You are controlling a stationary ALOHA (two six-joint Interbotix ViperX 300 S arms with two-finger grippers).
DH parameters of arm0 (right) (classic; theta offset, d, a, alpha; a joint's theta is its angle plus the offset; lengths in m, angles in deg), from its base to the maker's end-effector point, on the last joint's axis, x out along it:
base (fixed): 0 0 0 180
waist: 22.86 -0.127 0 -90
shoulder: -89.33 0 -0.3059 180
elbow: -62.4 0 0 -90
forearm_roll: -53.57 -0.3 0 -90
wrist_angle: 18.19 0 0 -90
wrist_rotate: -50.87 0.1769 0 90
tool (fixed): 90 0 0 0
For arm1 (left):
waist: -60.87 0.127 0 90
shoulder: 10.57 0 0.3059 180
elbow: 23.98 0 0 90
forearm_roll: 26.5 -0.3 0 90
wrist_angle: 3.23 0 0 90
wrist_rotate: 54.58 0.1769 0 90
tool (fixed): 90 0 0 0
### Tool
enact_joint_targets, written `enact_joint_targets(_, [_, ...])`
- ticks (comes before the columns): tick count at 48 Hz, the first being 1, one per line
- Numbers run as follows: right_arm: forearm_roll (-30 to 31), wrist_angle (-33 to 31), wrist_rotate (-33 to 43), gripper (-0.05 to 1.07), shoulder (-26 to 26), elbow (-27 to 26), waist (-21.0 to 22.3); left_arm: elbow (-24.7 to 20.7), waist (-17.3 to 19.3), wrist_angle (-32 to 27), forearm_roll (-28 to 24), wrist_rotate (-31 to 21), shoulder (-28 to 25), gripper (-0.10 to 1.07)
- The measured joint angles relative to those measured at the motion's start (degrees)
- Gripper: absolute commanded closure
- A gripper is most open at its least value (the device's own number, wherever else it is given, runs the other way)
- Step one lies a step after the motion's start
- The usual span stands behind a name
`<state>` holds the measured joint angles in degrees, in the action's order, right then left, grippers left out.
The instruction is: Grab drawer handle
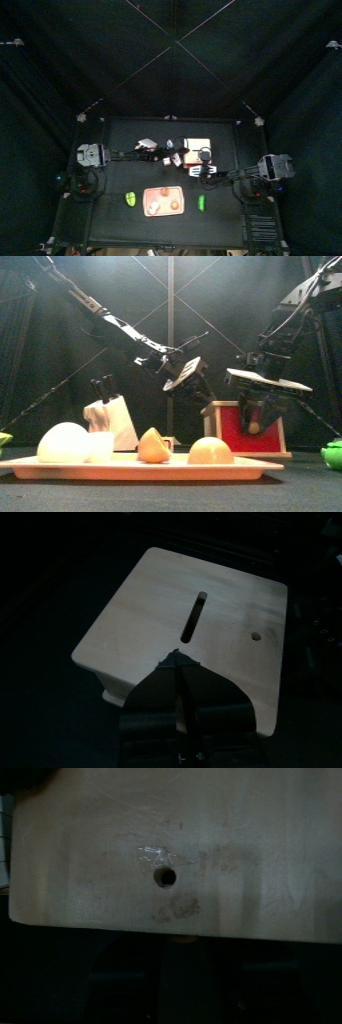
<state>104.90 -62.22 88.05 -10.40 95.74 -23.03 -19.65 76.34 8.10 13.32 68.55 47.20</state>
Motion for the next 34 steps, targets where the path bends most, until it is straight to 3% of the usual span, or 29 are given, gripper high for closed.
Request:
enact_joint_targets(7, [-0.35, 0.09, 0.00, 0.51, -0.09, -0.09, 0.00, 0.00, 0.00, 0.00, 0.00, 0.00, 0.00, 0.66])
enact_joint_targets(34, [-0.62, 0.00, -0.26, 0.53, -0.09, -0.09, 0.09, 0.00, 0.00, 0.00, 0.00, 0.09, -0.18, 0.66])
